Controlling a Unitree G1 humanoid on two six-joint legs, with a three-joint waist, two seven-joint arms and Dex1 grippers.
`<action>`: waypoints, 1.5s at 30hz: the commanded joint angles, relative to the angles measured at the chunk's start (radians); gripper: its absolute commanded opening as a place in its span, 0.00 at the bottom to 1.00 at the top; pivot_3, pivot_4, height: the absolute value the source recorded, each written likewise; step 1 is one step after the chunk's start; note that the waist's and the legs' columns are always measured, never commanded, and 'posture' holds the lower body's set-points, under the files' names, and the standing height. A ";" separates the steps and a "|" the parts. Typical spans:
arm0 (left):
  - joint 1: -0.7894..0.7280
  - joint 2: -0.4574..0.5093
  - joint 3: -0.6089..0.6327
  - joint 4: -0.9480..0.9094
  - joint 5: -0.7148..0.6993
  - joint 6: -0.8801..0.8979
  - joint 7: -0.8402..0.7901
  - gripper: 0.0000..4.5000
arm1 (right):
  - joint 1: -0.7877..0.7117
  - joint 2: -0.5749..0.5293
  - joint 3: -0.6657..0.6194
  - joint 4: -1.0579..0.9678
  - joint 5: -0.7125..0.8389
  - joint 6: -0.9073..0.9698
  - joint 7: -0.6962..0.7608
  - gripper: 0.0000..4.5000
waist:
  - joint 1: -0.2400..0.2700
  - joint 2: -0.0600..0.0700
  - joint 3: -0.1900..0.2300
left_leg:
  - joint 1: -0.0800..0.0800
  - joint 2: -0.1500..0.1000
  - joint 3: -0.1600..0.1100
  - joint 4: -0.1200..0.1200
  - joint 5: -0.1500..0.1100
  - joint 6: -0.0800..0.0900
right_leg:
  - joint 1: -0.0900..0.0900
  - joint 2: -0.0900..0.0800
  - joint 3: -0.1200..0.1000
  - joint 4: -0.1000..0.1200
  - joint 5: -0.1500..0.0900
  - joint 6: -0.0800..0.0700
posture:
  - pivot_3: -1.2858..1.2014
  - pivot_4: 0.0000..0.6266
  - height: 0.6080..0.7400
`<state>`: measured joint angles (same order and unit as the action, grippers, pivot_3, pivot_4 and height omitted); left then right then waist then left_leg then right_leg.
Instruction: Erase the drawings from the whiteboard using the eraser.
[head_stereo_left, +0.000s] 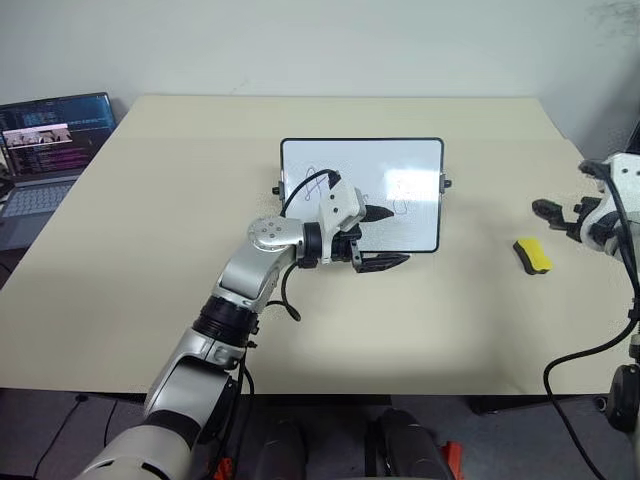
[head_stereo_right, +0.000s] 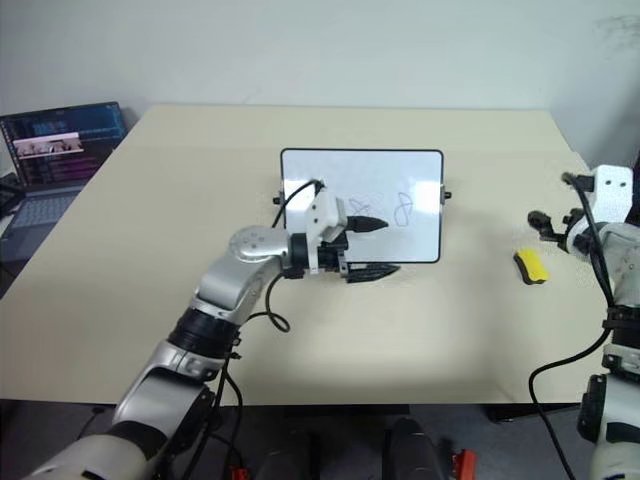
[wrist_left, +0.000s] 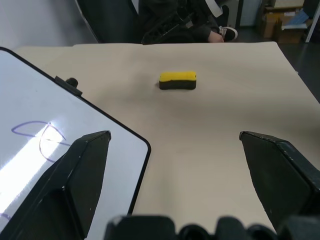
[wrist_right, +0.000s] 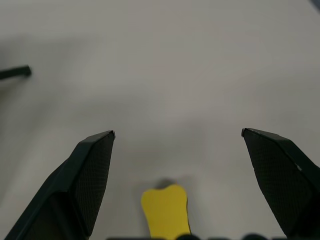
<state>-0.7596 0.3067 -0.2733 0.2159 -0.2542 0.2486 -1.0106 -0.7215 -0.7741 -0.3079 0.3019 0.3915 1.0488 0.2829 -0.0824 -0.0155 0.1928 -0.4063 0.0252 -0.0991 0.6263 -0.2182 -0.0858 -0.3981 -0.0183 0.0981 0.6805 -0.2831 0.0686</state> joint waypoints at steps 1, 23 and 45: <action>0.020 -0.032 -0.013 -0.054 -0.003 0.007 0.002 1.00 | -0.049 -0.062 0.016 0.028 -0.003 0.089 0.045 0.99 | 0.002 0.000 0.000 | 0.000 0.000 0.000 0.000 0.000 0.000 | 0.000 0.000 0.000 0.000 0.000 0.000 | 0.52 0.24 1.00; 0.052 -0.099 -0.039 -0.064 0.046 0.022 0.031 1.00 | -0.045 -0.093 0.197 0.153 -0.109 0.072 0.233 0.99 | 0.000 0.000 0.000 | 0.000 0.000 0.000 0.000 0.000 0.000 | 0.000 0.000 0.000 0.000 0.000 0.000 | 0.52 0.24 1.00; 0.073 -0.069 -0.026 -0.085 0.045 0.031 0.057 1.00 | -0.073 -0.061 0.236 0.228 -0.165 0.017 0.272 0.22 | 0.000 0.000 0.000 | 0.001 0.000 0.000 0.000 0.000 0.000 | 0.001 0.000 0.000 0.000 0.000 0.000 | 0.52 0.24 1.00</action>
<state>-0.6799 0.2363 -0.3169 0.1691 -0.2107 0.2845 -0.9578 -0.7670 -0.8317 -0.0742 0.5342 0.2391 1.0794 0.5483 -0.0823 -0.0152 0.1927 -0.4052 0.0252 -0.0993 0.6267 -0.2182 -0.0860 -0.3967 -0.0183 0.0978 0.6803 -0.2832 0.0689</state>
